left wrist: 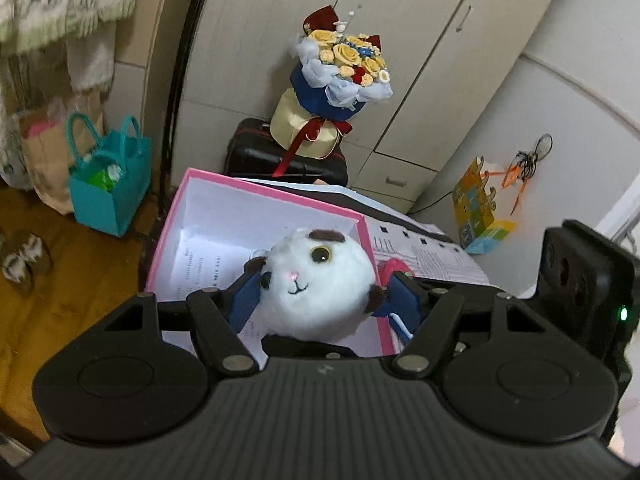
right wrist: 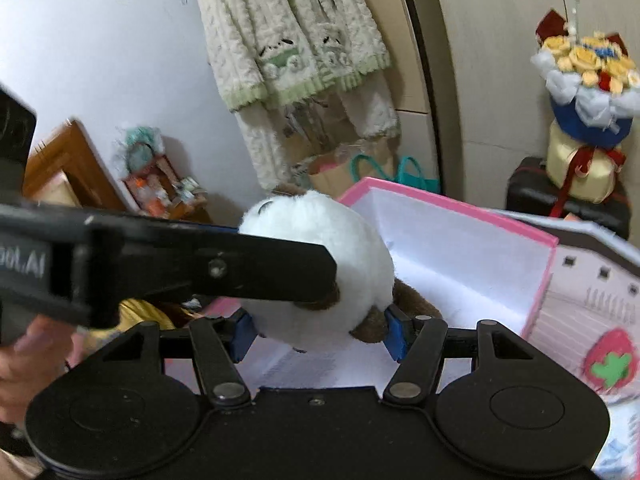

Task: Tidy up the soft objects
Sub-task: 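Lift the white plush cat with the left tool over the pink box, then lower the cat into the pink box and open the left tool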

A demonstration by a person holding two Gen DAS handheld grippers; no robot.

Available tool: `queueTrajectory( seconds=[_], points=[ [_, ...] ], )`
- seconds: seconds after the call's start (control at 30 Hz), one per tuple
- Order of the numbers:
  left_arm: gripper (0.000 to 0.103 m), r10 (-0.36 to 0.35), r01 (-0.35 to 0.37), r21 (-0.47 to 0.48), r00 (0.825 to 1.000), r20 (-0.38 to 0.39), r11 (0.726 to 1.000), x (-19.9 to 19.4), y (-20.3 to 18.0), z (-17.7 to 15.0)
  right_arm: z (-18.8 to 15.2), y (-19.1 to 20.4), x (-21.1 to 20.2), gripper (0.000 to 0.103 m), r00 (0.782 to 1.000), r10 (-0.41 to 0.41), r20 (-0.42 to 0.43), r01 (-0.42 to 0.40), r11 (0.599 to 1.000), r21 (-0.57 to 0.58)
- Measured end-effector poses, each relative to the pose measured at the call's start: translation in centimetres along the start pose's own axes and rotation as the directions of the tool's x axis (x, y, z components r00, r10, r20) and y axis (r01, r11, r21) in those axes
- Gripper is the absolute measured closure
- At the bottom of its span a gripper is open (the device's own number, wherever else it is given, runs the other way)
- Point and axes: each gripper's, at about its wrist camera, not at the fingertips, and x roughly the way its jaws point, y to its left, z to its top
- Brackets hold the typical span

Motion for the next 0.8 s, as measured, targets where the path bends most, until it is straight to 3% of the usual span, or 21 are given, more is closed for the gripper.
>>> queueTrajectory(
  seconds=[0.17,0.33,0.5,0.63,0.8],
  points=[
    [0.037,0.009,-0.012,-0.098,1.000,-0.028,0.995,3.6,1.3,0.1,1.1,-1.7,2.1,0.036,0.993,-0.072,-0.091,0.069,0.997,-0.035],
    [0.038,0.030,-0.041,-0.223,0.998,-0.054,0.974,6.5,3.1,0.1,2.4,-3.1,4.8,0.036,0.972,-0.110,-0.208,0.107,0.994,-0.025],
    [0.040,0.015,-0.039,-0.261,0.996,-0.093,0.964,8.4,3.6,0.0,2.2,-3.1,5.9,0.033,0.947,-0.205,-0.247,0.196,0.979,-0.062],
    [0.041,0.010,-0.041,-0.274,0.993,-0.114,0.961,9.8,3.9,-0.3,1.5,-2.5,6.7,0.032,0.923,-0.293,-0.248,0.259,0.952,-0.162],
    [0.041,0.016,-0.049,-0.298,0.993,-0.114,0.953,10.2,4.4,-0.5,1.6,-2.4,7.1,0.029,0.921,-0.311,-0.237,0.267,0.943,-0.199]
  ],
)
